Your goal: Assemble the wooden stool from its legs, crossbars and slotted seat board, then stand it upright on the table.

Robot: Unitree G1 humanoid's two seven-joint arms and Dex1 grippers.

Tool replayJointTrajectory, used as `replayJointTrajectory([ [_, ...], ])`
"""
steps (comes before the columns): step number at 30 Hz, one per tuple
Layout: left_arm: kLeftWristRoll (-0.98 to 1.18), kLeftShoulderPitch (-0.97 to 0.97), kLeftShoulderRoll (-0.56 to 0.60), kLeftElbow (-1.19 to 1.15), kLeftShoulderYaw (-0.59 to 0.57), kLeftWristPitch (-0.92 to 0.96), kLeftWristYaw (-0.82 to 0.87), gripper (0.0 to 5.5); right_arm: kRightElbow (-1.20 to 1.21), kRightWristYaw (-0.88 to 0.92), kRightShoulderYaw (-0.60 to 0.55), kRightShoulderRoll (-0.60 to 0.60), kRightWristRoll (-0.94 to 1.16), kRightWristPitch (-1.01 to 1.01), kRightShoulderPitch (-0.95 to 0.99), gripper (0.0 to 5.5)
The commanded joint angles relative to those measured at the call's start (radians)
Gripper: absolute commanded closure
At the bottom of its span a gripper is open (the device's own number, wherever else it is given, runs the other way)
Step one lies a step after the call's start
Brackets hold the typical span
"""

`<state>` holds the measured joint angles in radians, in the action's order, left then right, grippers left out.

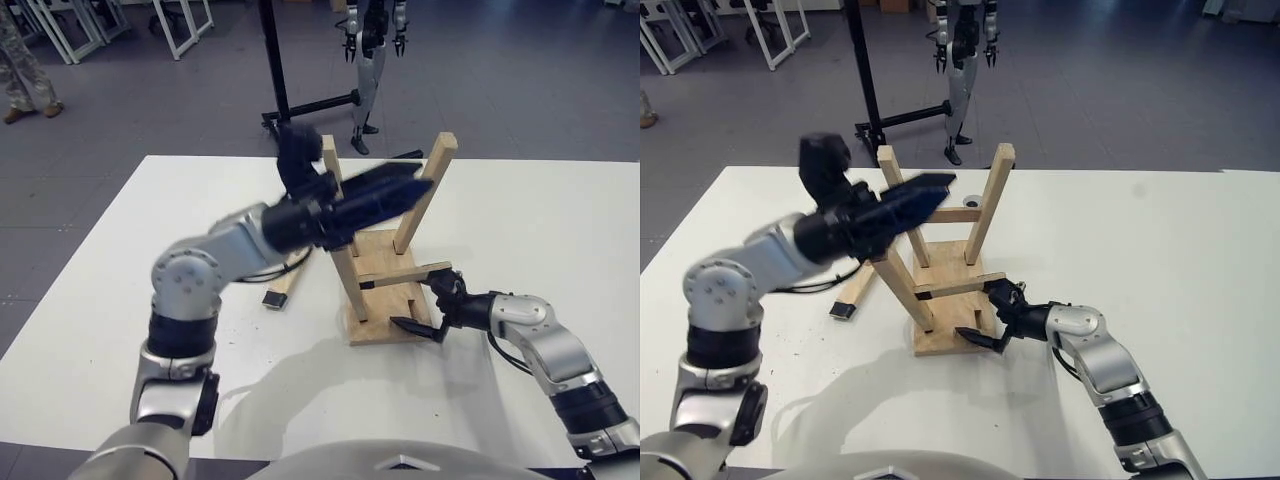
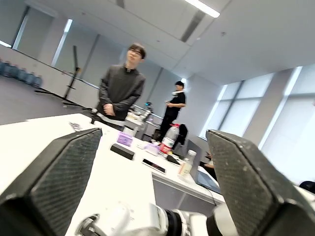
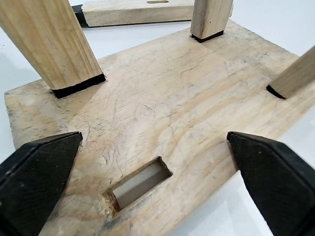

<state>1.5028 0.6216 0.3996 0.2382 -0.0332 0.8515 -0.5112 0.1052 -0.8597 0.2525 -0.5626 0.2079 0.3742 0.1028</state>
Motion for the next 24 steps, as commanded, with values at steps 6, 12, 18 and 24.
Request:
replayJointTrajectory([
  [6,0.233,0.192,0.026,0.020,-0.093,0.026,0.106,1.58,-0.036,0.032,0.028,0.002,-0.042,0.022,-0.029,0.00],
  [12,0.074,-0.118,-0.047,0.149,0.055,0.027,0.142,1.58,-0.034,0.029,0.025,0.002,-0.038,0.024,-0.013,0.00],
  [18,0.070,-0.255,-0.080,0.199,0.112,0.033,0.174,1.58,-0.029,0.034,0.016,-0.004,-0.038,0.028,-0.011,0.00],
  [24,0.334,-0.269,-0.077,0.263,0.154,0.022,0.281,1.58,-0.050,0.049,0.022,0.000,-0.056,0.014,-0.011,0.00],
])
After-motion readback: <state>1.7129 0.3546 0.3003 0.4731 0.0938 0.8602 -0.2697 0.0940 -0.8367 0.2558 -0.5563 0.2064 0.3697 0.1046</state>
